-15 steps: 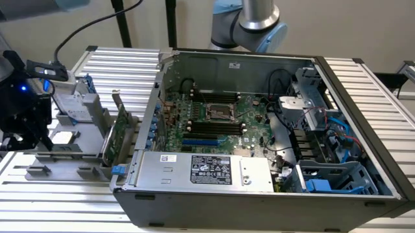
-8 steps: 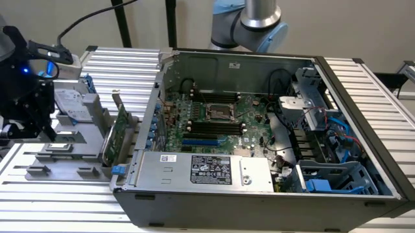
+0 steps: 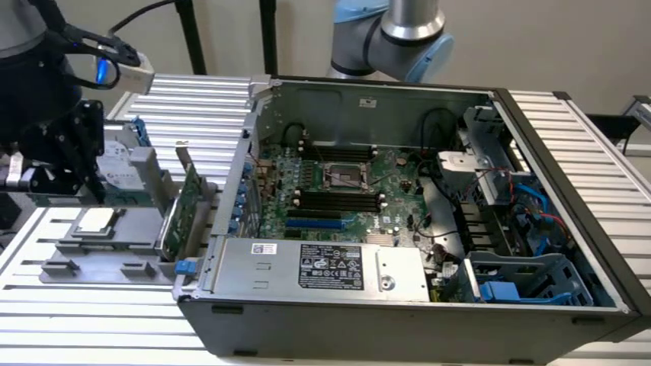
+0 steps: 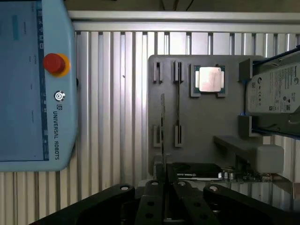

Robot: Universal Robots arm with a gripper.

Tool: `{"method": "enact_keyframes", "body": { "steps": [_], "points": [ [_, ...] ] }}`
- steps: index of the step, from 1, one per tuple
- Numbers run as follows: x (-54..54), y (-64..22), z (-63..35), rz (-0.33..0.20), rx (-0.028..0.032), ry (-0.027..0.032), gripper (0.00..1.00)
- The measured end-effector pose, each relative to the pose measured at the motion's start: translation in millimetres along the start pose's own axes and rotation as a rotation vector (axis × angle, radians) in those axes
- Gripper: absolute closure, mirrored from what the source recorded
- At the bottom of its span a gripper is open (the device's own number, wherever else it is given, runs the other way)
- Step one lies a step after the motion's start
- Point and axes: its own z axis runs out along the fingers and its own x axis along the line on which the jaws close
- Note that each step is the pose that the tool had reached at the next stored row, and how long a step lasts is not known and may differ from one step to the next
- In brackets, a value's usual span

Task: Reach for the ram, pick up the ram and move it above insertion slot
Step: 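Pick up the ram and move it above insertion slot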

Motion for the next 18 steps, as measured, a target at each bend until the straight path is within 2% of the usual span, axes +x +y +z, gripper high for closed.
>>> {"method": "enact_keyframes", "body": {
  "steps": [8,12,14,18],
  "points": [
    [-0.3,-34.9,-36.6,0.0,-0.0001,-0.0001,0.86],
    [-0.5,-52.8,-50.1,0.0,-0.0001,-0.0017,0.86],
    [-0.6,-61.6,-53.7,0.0,-0.0002,-0.0058,0.86],
    [-0.7,-79.8,-56.1,-0.001,-0.0003,-0.0213,0.86]
  ]
}}
